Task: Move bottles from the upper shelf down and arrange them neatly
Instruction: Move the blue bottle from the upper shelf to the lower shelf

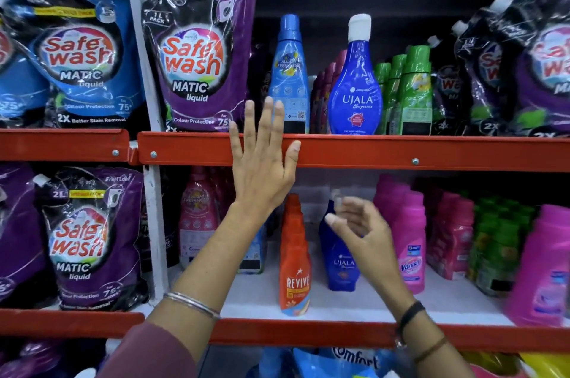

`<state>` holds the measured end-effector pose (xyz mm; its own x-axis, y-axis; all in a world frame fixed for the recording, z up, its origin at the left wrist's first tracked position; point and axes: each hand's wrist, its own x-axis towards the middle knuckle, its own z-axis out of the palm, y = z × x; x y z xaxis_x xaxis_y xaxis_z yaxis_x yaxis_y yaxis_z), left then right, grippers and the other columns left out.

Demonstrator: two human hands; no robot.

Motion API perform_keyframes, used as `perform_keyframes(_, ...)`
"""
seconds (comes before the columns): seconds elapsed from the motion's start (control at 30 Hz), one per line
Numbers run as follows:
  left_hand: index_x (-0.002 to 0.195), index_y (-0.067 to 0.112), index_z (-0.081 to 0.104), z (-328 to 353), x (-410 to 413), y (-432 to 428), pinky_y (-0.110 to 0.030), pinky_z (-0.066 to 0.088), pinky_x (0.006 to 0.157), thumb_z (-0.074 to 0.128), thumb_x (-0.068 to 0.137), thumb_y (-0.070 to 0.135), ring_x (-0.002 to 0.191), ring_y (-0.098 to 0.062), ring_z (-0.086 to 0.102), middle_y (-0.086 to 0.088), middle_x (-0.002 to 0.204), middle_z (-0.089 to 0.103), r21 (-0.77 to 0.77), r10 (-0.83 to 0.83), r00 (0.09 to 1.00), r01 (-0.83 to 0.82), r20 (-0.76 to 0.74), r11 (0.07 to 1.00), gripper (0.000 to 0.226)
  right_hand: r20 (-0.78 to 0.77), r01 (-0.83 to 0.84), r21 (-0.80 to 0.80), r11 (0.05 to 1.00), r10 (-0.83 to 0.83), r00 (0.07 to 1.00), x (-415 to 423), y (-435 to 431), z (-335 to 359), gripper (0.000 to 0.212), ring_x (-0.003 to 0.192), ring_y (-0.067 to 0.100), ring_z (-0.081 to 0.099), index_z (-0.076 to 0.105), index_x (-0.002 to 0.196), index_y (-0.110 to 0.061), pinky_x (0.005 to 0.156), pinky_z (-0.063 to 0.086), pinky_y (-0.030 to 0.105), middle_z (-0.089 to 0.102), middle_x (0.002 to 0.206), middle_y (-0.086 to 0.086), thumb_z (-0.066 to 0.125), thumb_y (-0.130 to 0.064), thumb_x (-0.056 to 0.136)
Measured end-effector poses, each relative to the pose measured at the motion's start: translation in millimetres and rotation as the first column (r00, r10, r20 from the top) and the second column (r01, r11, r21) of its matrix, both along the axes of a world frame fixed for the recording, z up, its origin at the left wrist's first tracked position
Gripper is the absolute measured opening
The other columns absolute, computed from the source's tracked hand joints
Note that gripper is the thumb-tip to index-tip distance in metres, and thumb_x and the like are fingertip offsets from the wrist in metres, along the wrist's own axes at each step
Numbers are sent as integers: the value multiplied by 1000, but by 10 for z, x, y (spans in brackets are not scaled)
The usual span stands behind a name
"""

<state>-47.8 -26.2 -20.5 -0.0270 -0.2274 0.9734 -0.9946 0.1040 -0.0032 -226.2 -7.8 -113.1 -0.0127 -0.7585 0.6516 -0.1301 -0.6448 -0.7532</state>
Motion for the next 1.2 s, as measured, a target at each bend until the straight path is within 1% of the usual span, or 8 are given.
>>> perform_keyframes(0.17, 152, 14, 17, -121, -202, -4, -45, -7, 118, 29, 97, 44, 149, -26, 7, -4, 161, 17, 7, 0, 999, 0, 33, 1000, 64, 145, 130, -307, 943, -89, 985, -155, 207, 666, 17, 82, 1, 65, 63, 96, -25, 77, 50, 16, 68, 85, -12, 70, -27, 80)
perform_keyframes(0.3, 152, 12, 17, 55, -538, -133, -48, -1, 119, 26, 98, 43, 149, -23, 4, -5, 161, 16, -12, 2, 1000, -2, 3, 1000, 63, 171, 290, -452, 843, -237, 956, -476, 34, 1366, 24, 90, 9, 64, 63, 104, -15, 85, 53, 31, 64, 94, -7, 65, -26, 83)
perform_keyframes(0.4, 152, 12, 17, 3, -523, -146, -49, 1, 120, 26, 99, 43, 149, -22, 3, -5, 161, 16, -22, 17, 1000, -17, -8, 1000, 62, 13, 277, -433, 858, -302, 953, -434, -122, 1673, 41, 100, 15, 59, 58, 117, -13, 92, 51, 34, 58, 106, -2, 68, -31, 81)
perform_keyframes(0.5, 152, 12, 18, -67, -487, -137, -48, 1, 120, 27, 99, 43, 149, -22, 5, -5, 161, 17, -32, 27, 1000, -27, 13, 999, 62, -156, 202, -330, 922, -264, 952, -361, -259, 1850, 57, 103, 15, 58, 51, 127, -10, 93, 50, 32, 60, 117, 4, 69, -37, 81)
perform_keyframes(0.63, 153, 13, 13, -57, -487, -157, -49, 1, 120, 24, 100, 44, 149, -23, 7, -5, 161, 17, -36, 25, 1000, -25, 11, 999, 62, -206, 94, -238, 967, -145, 968, -330, -320, 1996, 49, 96, 16, 66, 60, 118, -9, 88, 56, 40, 69, 110, 5, 71, -37, 79)
perform_keyframes(0.83, 153, 12, 16, -60, -482, -161, -48, 0, 120, 24, 100, 44, 149, -23, 6, -5, 161, 16, -52, 27, 999, -26, 20, 998, 62, -83, 80, -305, 949, -110, 990, -357, -251, 1962, 41, 94, 18, 68, 63, 108, -14, 83, 58, 39, 68, 98, -1, 78, -29, 73)
perform_keyframes(1.03, 152, 12, 17, -57, -480, -160, -48, -1, 120, 23, 101, 44, 149, -25, 8, -5, 161, 15, -54, 32, 999, -30, 27, 998, 61, 118, 176, -422, 889, -139, 983, -463, -30, 1926, 45, 86, 4, 64, 62, 111, -15, 75, 52, 17, 68, 101, -6, 78, -30, 71)
perform_keyframes(1.2, 152, 11, 18, -59, -483, -160, -44, -1, 120, 24, 100, 43, 148, -24, 9, -7, 160, 20, -62, 18, 999, -17, 27, 998, 61, 126, 40, -362, 931, 6, 992, -633, 159, 1734, 38, 90, 17, 68, 66, 102, -19, 77, 56, 28, 72, 102, 3, 79, -31, 68)
